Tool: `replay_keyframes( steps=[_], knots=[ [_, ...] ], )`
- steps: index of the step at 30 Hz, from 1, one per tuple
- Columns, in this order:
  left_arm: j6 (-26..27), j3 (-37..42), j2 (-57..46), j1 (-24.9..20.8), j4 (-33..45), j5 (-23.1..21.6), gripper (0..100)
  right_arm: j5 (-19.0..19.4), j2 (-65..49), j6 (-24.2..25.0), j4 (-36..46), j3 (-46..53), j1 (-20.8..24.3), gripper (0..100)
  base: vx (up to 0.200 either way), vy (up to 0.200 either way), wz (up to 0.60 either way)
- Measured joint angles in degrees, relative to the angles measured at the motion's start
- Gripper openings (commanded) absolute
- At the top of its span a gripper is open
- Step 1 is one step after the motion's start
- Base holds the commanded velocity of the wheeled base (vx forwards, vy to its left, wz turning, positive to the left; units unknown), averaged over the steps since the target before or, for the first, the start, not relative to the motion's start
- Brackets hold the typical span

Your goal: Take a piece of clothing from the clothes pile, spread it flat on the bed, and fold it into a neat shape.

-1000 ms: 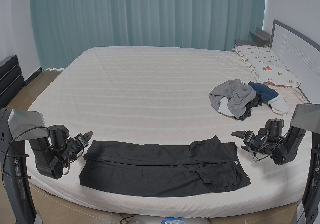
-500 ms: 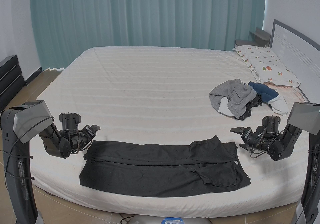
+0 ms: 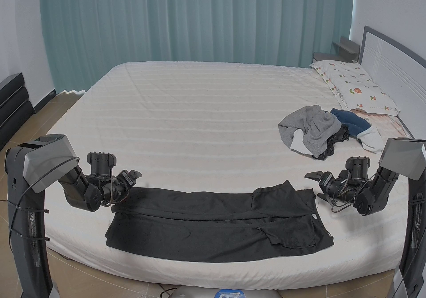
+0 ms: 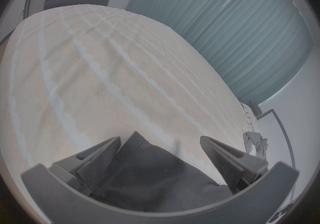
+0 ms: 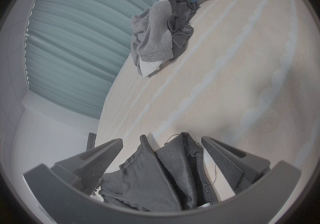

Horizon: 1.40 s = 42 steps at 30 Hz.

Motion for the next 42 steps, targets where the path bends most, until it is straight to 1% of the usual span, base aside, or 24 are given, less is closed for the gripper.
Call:
replay_keyframes(
  steps=[5,18,25,31,42],
  knots=[
    [1.10,0.09,0.15,-0.04,0.41,0.06,0,-1.77,-0.09,-0.11,0.00,0.29,0.63,100,0.000,0.000,0.00],
    [1.52,1.84,0.45,0.33,-0.17,0.99,0,-2.35,-0.94,-0.40,0.11,1.23,2.23,100,0.000,0.000,0.00],
    [1.48,2.39,0.39,0.49,-0.46,1.01,0,-2.68,-1.62,-0.54,0.46,1.40,1.89,100,0.000,0.000,0.00],
    [1.45,2.51,0.43,0.44,-0.52,0.96,0,-3.06,-4.00,-0.82,0.57,3.55,1.01,100,0.000,0.000,0.00],
    [1.44,2.43,0.61,0.44,-0.55,0.96,0,-3.06,-3.25,-1.58,0.33,4.73,2.63,100,0.000,0.000,0.00]
  ],
)
